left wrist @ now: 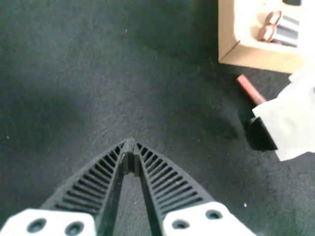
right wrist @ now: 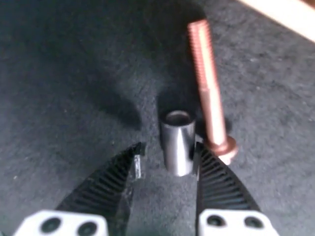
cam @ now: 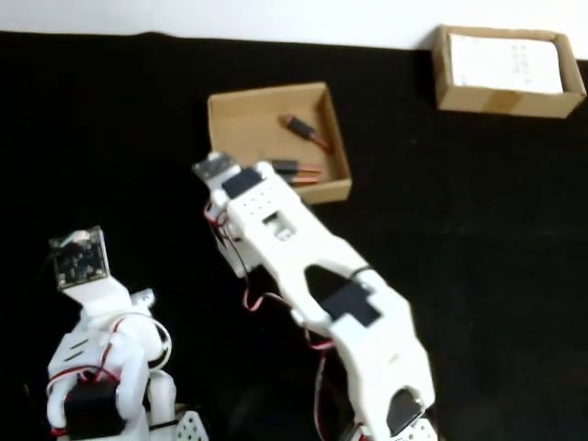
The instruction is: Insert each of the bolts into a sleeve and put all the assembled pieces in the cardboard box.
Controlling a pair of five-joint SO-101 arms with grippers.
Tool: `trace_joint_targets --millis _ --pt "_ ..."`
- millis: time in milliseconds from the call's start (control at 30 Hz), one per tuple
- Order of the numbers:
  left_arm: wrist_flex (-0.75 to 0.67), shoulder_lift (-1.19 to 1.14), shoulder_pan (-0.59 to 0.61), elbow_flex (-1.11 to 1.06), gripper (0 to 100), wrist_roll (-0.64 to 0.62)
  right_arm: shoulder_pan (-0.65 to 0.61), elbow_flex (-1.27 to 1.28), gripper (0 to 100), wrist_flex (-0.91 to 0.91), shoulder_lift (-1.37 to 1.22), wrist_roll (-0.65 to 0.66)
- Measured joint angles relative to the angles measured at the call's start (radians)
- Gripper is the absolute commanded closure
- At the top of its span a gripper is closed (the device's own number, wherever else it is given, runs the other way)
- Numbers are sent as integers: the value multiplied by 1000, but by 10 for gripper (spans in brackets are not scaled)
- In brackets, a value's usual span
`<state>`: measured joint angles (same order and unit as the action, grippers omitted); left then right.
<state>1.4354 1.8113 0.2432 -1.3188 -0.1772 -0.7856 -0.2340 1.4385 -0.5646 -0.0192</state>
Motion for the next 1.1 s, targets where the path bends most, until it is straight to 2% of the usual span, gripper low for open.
trace_joint_targets --millis 67,133,433,567,667,867,1100 --pt "0 0 15 -21 992 0 2 0 903 -11 -34 0" --pt "0 0 28 -35 992 0 12 -5 995 -23 -61 0" --pt "-104 0 66 -64 990 0 43 -51 991 23 -35 0" --pt "-133 0 66 3 990 37 38 -195 991 120 129 0" --pt "-207 5 66 31 990 38 38 -322 991 204 273 -2" --pt "-348 -146 -40 81 991 28 101 -439 991 310 526 -130" --pt "-387 -603 -238 353 991 2 275 -282 991 315 902 -198"
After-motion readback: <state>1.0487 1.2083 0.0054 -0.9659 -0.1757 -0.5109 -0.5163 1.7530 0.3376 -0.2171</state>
